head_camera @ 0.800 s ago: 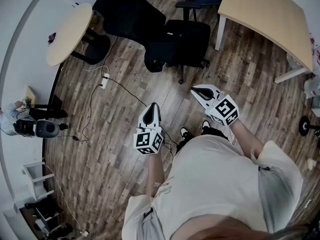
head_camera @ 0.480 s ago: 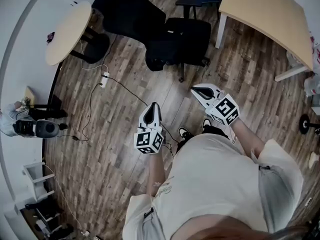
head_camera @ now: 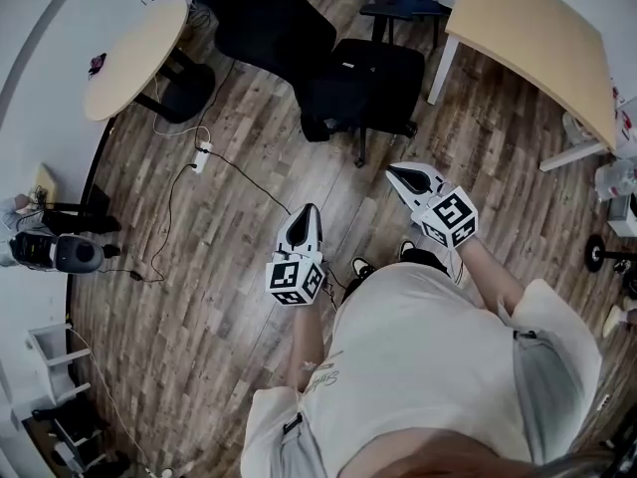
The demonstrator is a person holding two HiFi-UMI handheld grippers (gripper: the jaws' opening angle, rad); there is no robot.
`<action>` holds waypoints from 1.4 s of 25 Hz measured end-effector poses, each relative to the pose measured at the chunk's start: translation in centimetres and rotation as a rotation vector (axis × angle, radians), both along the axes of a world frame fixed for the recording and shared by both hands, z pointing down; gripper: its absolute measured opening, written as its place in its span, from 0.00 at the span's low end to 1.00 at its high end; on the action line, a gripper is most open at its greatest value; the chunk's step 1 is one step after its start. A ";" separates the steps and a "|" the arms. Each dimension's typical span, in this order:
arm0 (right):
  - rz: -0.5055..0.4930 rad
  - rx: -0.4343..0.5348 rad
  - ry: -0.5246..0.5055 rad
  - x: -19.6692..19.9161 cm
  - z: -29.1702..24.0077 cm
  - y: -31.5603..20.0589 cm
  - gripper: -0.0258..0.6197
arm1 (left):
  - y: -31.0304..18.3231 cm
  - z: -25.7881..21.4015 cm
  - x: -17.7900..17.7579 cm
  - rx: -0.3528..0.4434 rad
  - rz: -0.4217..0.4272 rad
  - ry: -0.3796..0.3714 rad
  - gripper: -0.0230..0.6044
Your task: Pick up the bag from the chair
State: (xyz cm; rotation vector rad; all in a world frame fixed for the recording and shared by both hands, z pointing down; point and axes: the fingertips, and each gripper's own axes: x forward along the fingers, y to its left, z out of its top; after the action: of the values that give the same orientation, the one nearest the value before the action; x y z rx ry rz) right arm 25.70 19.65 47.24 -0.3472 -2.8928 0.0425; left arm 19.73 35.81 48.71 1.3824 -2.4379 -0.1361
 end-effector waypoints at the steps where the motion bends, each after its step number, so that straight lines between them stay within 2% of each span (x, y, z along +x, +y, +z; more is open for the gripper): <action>1: 0.011 0.005 0.008 -0.2 0.3 0.5 0.03 | 0.6 0.4 -0.1 -0.001 0.014 0.007 0.07; 7: 0.073 0.035 0.038 -1.7 1.6 2.7 0.03 | 2.7 3.0 -1.1 -0.026 0.101 0.030 0.07; 13: 0.078 0.044 0.083 -2.9 2.9 2.6 0.03 | 3.0 4.1 -3.4 -0.013 0.092 0.056 0.07; 20: 0.053 0.010 0.093 -8.4 4.3 0.9 0.03 | 1.4 4.7 -8.0 -0.049 0.072 0.075 0.07; 23: 0.022 -0.004 0.094 -11.6 4.9 0.2 0.03 | 0.3 4.6 -10.9 -0.086 0.070 0.077 0.07; 28: -0.043 0.049 0.047 -17.8 4.4 -2.0 0.03 | -3.6 3.6 -16.4 -0.133 0.094 0.054 0.07; 35: -0.077 -0.018 0.024 -22.8 5.0 -5.7 0.03 | -10.5 3.3 -21.2 -0.126 0.143 0.074 0.07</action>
State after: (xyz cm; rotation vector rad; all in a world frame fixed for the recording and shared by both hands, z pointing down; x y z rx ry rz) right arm 2.92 13.96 52.21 -0.4573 -2.8537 0.0588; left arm -1.42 25.27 51.99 1.4625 -2.2381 0.0008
